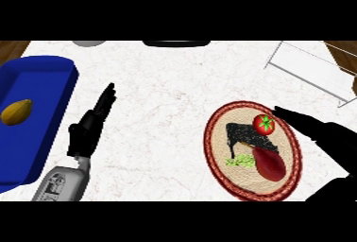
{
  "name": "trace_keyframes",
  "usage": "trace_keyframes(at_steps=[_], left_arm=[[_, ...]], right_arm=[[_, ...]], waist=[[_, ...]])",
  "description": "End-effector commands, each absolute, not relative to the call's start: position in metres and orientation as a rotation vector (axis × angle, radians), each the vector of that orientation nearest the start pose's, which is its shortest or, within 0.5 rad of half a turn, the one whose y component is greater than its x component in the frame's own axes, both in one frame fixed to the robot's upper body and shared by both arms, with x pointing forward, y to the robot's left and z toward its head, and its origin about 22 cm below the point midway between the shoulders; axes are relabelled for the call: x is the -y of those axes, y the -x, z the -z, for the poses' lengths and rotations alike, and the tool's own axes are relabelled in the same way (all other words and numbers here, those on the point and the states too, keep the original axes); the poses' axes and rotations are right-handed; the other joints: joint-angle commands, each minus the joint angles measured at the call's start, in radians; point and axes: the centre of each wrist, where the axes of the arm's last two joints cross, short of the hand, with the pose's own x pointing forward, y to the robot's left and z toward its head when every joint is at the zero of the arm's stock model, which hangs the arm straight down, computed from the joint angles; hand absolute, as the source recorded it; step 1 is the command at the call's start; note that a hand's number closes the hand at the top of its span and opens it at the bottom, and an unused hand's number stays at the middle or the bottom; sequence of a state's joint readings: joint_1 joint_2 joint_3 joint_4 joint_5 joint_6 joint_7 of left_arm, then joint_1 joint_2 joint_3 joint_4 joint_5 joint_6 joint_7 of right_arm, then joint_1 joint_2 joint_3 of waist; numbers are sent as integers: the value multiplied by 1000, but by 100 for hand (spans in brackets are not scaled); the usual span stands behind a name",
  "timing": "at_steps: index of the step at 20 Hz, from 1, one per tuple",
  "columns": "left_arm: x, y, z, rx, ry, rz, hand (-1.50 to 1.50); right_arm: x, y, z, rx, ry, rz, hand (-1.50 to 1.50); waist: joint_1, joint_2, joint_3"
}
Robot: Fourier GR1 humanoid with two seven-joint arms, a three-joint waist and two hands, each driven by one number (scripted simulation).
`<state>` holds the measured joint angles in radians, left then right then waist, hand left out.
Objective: Pick the pear from the placemat and place it in the tiered shelf
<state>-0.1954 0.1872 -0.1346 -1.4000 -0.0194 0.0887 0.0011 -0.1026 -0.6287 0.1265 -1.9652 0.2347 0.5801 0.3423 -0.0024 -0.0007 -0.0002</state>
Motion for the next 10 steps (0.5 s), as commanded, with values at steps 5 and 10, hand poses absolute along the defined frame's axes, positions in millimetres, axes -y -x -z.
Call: trace_keyframes(at_steps=[5, 10], left_arm=[[-252, -291, -24, 1580, -109, 268, 0], [-226, -297, -19, 1594, -104, 260, 0]], right_arm=[[266, -244, -138, 1265, 387, -1246, -150], [264, -251, -110, 1238, 405, -1257, -150]], waist=[[3, 1, 0], [3, 2, 0]])
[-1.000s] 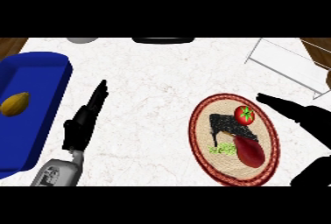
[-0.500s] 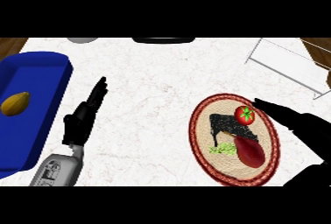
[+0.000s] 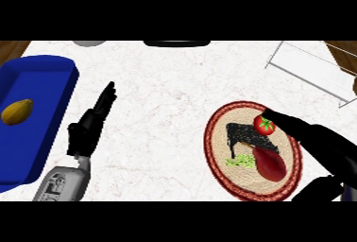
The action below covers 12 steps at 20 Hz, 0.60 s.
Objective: Pick the pear from the placemat and place it in the tiered shelf
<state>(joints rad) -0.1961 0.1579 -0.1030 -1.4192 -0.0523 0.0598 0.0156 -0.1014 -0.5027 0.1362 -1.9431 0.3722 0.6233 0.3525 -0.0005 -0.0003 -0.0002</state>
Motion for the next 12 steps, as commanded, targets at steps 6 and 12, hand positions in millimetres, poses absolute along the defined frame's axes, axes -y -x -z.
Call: trace_keyframes(at_steps=[6, 12], left_arm=[[-232, -276, -3, 1590, -109, 249, 0], [-227, -283, -25, 1566, -106, 267, 0]], right_arm=[[248, -243, -127, 1220, 412, -1269, -150], [252, -257, -106, 1168, 450, -1315, -150]], waist=[[1, 0, 0], [3, 0, 0]])
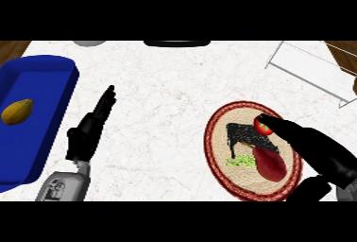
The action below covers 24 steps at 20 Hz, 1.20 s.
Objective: Pick the pear from the placemat and place it in the tiered shelf
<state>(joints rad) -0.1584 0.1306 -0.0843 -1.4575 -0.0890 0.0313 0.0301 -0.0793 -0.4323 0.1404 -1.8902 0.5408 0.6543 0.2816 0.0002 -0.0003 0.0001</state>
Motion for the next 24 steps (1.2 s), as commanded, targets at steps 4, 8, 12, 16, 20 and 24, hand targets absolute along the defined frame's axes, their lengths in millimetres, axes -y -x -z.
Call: trace_keyframes(at_steps=[4, 8, 12, 16, 20, 24], left_arm=[[-232, -285, -20, 1581, -107, 261, 0], [-219, -273, -17, 1570, -97, 249, 0], [-225, -264, -5, 1587, -89, 261, 0], [-234, -282, -32, 1581, -113, 263, 0], [-236, -273, -10, 1580, -124, 268, 0], [-235, -280, -13, 1560, -105, 264, 0]], right_arm=[[254, -246, -83, 1184, 452, -1321, -150], [238, -242, -97, 1183, 467, -1303, -150], [275, -255, -65, 1171, 468, -1309, -150], [244, -256, -56, 1155, 474, -1307, -150], [253, -242, -56, 1148, 467, -1324, -150], [261, -253, -45, 1151, 441, -1325, -150]], waist=[[0, 0, 0], [0, 0, 0], [2, 0, 0], [1, 0, 0], [-1, 0, 0], [0, 0, 0]])
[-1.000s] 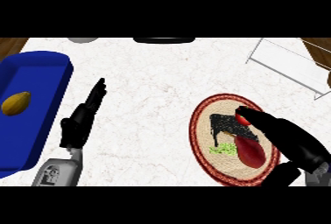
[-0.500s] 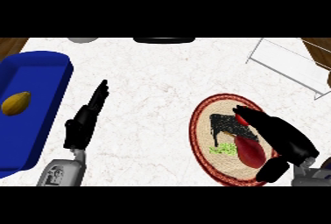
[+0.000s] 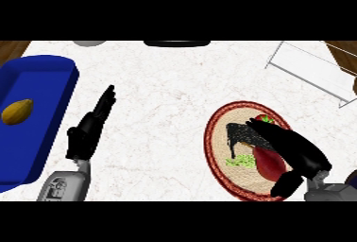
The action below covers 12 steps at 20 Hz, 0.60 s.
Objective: Pick the pear from the placemat and place it in the tiered shelf
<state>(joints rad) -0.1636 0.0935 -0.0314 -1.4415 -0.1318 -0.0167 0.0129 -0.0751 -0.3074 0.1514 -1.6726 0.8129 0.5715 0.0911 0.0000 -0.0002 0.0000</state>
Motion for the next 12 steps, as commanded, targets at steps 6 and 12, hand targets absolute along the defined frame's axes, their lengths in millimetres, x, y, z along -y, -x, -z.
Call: trace_keyframes(at_steps=[6, 12], left_arm=[[-232, -274, 7, 1595, -104, 255, 0], [-220, -264, -10, 1583, -110, 243, 0]], right_arm=[[245, -257, -28, 1115, 442, -1389, 150], [238, -257, -33, 1141, 503, -1500, 150]], waist=[[1, 0, 0], [3, 0, 0]])
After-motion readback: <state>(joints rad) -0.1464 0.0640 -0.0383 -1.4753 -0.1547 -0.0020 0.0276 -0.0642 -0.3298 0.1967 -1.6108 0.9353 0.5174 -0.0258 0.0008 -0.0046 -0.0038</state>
